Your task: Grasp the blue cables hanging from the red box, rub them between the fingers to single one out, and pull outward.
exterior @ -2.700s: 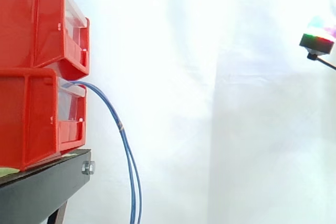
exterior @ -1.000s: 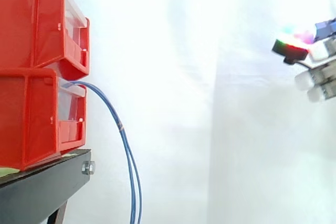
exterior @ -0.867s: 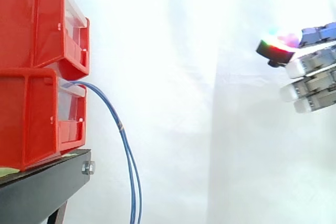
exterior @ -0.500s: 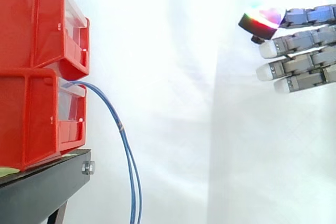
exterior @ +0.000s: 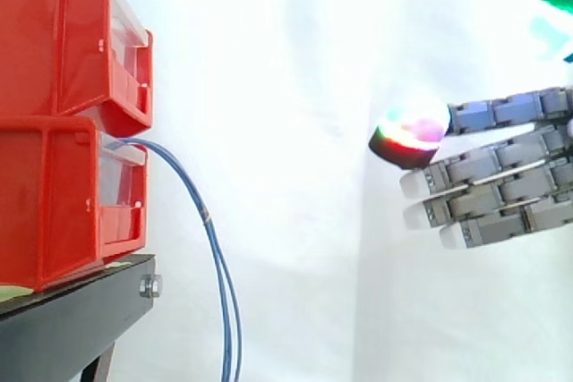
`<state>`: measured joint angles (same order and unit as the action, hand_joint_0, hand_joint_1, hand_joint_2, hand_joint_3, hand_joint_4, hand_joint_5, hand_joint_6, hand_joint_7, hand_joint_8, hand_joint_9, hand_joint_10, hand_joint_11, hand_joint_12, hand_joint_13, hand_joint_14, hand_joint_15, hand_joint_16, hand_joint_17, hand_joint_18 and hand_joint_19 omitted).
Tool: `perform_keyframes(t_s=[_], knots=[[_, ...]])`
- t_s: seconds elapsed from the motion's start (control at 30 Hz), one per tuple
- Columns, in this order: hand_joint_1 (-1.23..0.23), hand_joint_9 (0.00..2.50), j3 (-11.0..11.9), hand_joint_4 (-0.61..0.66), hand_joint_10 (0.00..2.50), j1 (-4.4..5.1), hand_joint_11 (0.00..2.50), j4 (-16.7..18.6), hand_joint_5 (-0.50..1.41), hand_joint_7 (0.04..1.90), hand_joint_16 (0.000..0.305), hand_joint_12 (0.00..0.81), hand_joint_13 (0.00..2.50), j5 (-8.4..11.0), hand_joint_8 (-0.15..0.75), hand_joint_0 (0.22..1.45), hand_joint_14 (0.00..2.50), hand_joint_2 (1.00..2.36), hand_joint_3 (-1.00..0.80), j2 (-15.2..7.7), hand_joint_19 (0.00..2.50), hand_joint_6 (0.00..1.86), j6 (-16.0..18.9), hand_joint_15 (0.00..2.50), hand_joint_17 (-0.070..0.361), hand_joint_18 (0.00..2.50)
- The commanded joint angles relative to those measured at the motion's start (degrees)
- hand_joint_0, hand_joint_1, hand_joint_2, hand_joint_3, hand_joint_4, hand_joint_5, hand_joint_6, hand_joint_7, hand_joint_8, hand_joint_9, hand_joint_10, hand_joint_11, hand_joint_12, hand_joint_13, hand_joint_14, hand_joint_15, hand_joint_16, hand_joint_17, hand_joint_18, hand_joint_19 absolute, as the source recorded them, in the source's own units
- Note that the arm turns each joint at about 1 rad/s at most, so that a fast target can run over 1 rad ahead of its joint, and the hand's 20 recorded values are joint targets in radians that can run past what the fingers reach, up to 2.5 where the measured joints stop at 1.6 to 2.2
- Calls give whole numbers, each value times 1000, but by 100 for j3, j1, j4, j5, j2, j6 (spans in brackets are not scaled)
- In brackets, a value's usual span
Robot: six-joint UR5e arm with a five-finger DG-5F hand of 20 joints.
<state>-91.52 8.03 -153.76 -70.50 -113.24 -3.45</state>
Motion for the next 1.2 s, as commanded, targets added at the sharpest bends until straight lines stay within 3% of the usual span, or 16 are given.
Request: perform_keyframes(t_s=[0.0,0.07,0.13,0.37,0.4,0.47,0.57,0.83,0.97,1.03,1.07,1.17], knots=[[-715,451,3,165,0,50,0,22,-215,618,47,295,234,106,245,450,0,1000,-500,-84,73,501,-7,23,106,0],[-716,483,3,170,0,67,0,22,-214,620,46,288,269,168,251,454,1,1000,-500,-75,85,501,-24,25,103,50],[-709,524,3,174,0,120,0,57,-211,626,45,288,313,370,253,460,0,1000,-500,-102,104,501,-147,40,101,100],[-670,759,3,203,0,190,0,277,-194,651,40,264,576,423,278,488,5,1000,-500,-374,196,501,-209,122,89,414],[-665,782,3,204,0,199,0,444,-191,653,39,263,610,432,278,493,5,1000,-500,-523,215,501,-200,137,88,455],[-662,815,134,204,0,208,37,787,-188,655,39,261,641,432,279,497,6,1000,-500,-857,232,501,-156,158,87,482],[-657,859,310,209,2,208,84,839,-183,663,37,262,686,432,281,504,7,1000,-500,-1139,257,501,37,182,84,514],[-650,910,802,224,5,217,127,699,-171,674,35,269,725,432,289,518,9,1000,-500,-1543,287,502,248,222,80,540],[-650,925,1013,227,5,217,143,769,-168,681,36,275,740,440,291,519,11,1000,-500,-1815,303,502,248,237,80,550],[-649,922,1224,231,5,217,149,795,-166,684,36,289,739,423,288,520,10,1000,-500,-2044,317,502,266,261,80,549],[-649,922,1224,228,5,217,155,795,-166,684,36,290,738,423,286,520,10,1000,-500,-2044,317,502,266,267,80,549],[-649,881,1444,219,8,190,163,795,-168,686,36,303,725,379,276,520,11,1000,-500,-2246,333,502,468,287,82,546]])
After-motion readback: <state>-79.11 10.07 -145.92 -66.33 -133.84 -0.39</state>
